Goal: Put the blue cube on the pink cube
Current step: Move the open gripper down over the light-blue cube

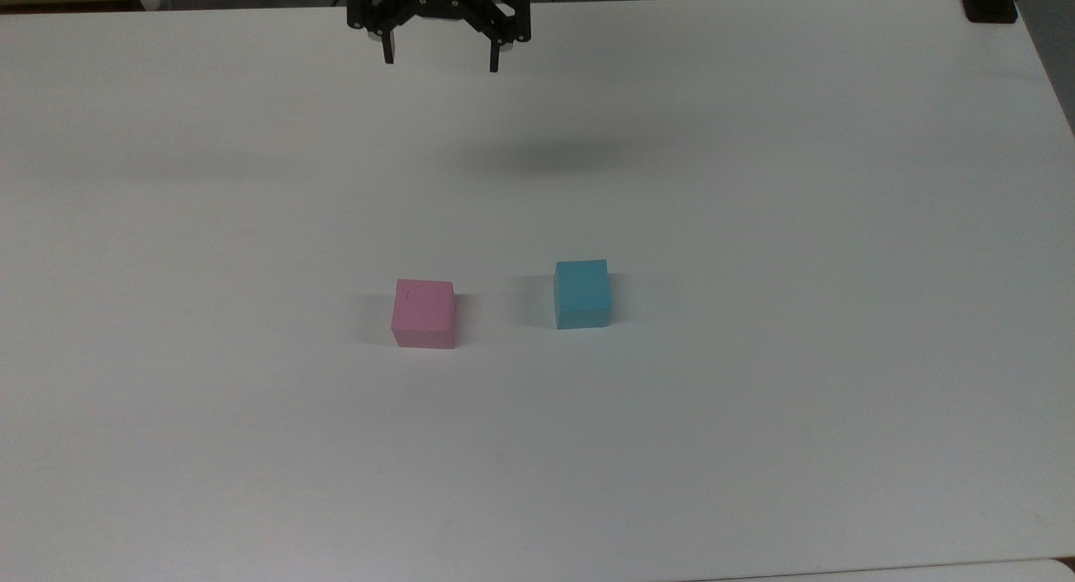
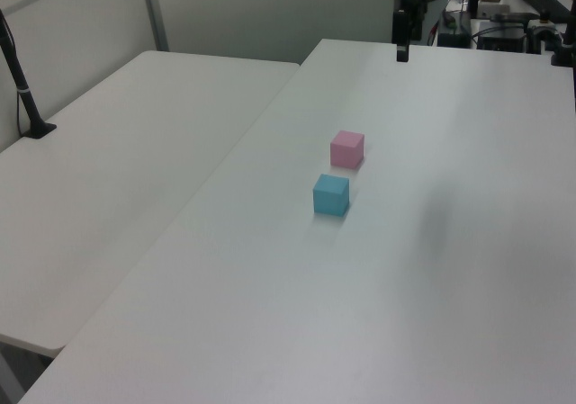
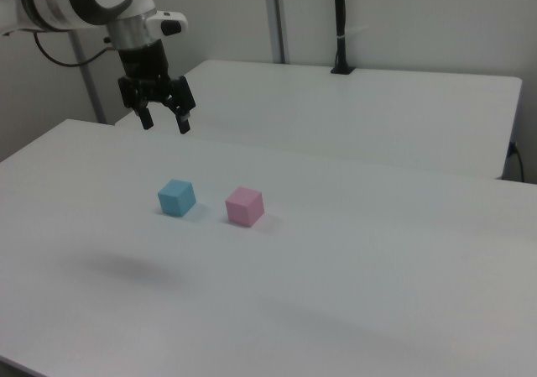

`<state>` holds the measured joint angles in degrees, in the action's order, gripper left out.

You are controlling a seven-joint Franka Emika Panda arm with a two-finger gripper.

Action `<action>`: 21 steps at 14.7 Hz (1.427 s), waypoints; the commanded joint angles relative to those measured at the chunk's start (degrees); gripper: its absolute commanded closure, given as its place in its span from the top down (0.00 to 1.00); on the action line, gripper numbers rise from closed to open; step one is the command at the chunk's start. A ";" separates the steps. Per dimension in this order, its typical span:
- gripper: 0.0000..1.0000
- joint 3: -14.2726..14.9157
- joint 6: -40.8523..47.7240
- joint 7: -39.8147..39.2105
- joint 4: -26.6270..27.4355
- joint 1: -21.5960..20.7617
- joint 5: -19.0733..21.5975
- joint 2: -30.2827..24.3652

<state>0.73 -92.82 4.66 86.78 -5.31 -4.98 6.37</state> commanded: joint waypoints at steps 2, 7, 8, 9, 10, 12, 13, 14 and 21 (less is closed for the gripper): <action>1.00 2.00 -0.61 -0.18 1.82 -0.22 1.11 -1.18; 1.00 2.00 -0.61 -0.18 1.82 -0.14 1.11 -1.27; 1.00 2.00 -0.52 -0.18 1.90 -0.14 1.11 -1.36; 1.00 2.00 -0.61 -0.18 1.90 -0.14 1.20 -1.27; 1.00 2.09 -0.52 -0.18 1.90 -0.22 1.20 -1.27; 1.00 2.00 -0.69 -0.18 1.99 -0.22 1.11 -1.01; 1.00 2.00 -0.78 -0.18 1.91 -0.22 1.28 -0.83; 1.00 2.00 -1.74 -0.18 1.99 -0.31 1.29 -0.65; 1.00 1.21 -9.82 0.70 2.26 -3.90 3.57 7.33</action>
<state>1.55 -99.35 4.66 88.20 -6.30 -2.32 10.97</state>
